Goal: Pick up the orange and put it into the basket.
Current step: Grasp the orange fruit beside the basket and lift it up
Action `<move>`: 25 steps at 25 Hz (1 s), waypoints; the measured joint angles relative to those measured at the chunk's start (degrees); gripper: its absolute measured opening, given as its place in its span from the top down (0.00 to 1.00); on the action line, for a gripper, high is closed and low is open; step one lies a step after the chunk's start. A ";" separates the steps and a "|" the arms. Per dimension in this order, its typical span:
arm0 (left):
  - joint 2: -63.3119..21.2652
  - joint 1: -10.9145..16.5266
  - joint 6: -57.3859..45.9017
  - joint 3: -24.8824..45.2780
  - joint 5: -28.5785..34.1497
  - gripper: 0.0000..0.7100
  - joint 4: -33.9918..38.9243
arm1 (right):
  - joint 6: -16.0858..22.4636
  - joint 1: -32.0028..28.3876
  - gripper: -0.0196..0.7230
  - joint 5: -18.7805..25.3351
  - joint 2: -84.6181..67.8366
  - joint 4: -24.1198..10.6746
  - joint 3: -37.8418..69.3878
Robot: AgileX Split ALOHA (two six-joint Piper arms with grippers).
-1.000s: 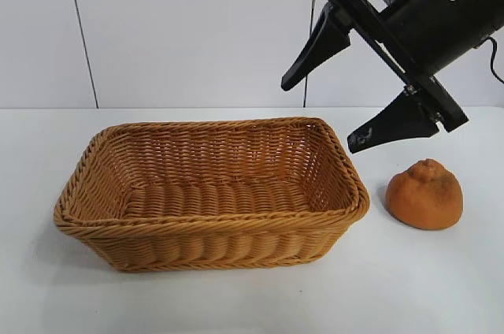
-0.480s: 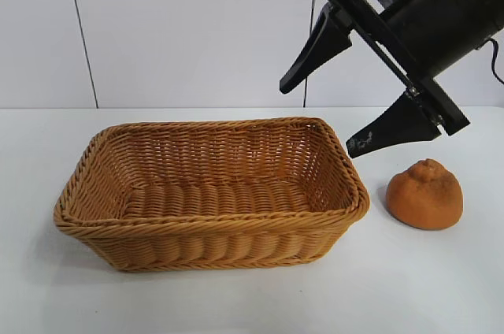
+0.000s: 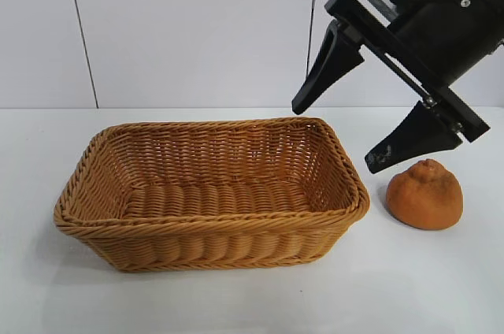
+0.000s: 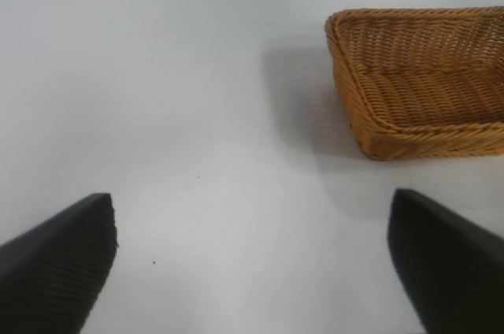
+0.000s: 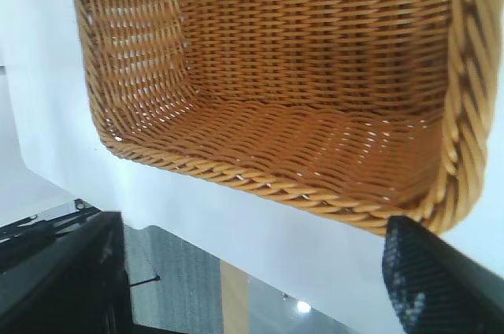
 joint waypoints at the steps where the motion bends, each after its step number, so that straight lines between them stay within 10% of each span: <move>1: 0.00 0.00 0.00 0.00 0.00 0.06 0.00 | 1.19 0.00 0.15 0.64 0.00 -3.00 -1.19; 11: 0.00 0.00 0.00 0.00 0.00 0.06 0.00 | 15.34 -0.62 0.15 8.04 0.00 -36.79 -14.47; 25: 0.00 0.00 0.00 0.00 0.00 0.06 0.00 | 11.81 -11.26 0.15 7.50 10.28 -31.17 -16.34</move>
